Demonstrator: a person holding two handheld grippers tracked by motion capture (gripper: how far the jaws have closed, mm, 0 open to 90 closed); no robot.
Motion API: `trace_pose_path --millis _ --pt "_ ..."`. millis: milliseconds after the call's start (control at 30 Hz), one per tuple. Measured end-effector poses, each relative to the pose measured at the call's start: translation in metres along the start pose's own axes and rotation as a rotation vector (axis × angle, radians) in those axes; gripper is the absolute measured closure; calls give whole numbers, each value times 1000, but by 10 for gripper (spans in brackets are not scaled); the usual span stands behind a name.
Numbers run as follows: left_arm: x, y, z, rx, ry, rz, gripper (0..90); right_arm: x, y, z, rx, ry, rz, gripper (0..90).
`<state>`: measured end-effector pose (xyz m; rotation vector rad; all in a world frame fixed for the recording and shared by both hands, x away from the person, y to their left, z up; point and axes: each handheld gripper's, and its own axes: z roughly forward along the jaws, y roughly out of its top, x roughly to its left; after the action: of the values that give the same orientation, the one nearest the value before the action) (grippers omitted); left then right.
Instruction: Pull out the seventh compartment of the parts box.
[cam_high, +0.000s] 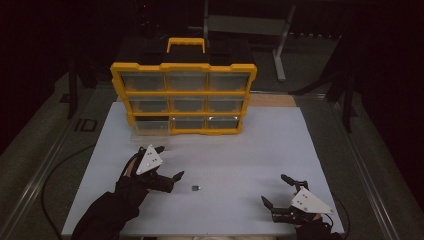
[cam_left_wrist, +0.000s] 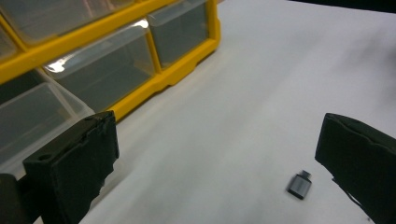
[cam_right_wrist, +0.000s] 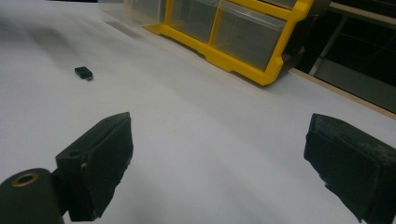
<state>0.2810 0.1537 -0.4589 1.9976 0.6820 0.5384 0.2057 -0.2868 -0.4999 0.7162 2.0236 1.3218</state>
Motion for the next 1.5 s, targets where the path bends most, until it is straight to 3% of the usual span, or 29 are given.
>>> trace_pose_path --millis 367,933,1500 --pt "-8 -24 -1 12 -30 -9 0 0 0 0 1 1 -1 82" --pt "-7 -47 -7 40 -46 -12 0 0 0 -1 2 -2 -7 82" --pt "0 -59 -19 44 19 -40 0 0 0 -1 5 -1 -7 82"
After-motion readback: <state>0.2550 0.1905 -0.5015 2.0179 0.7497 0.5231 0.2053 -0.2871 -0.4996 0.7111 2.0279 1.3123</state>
